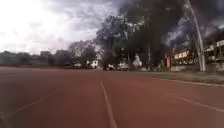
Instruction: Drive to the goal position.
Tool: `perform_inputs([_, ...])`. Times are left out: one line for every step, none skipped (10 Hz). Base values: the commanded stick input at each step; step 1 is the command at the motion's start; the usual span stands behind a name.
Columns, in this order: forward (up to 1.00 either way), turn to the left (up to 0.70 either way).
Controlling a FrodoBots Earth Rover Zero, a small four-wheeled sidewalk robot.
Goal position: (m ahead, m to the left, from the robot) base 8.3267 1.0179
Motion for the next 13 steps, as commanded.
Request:
perform_inputs([0.7, 0.0])
perform_inputs([0.7, 0.0])
perform_inputs([0.7, 0.0])
perform_inputs([0.7, 0.0])
perform_inputs([0.7, 0.0])
perform_inputs([0.7, 0.0])
perform_inputs([0.7, 0.0])
perform_inputs([0.7, 0.0])
perform_inputs([0.7, 0.0])
perform_inputs([0.7, 0.0])
perform_inputs([0.7, 0.0])
perform_inputs([0.7, 0.0])
perform_inputs([0.7, 0.0])
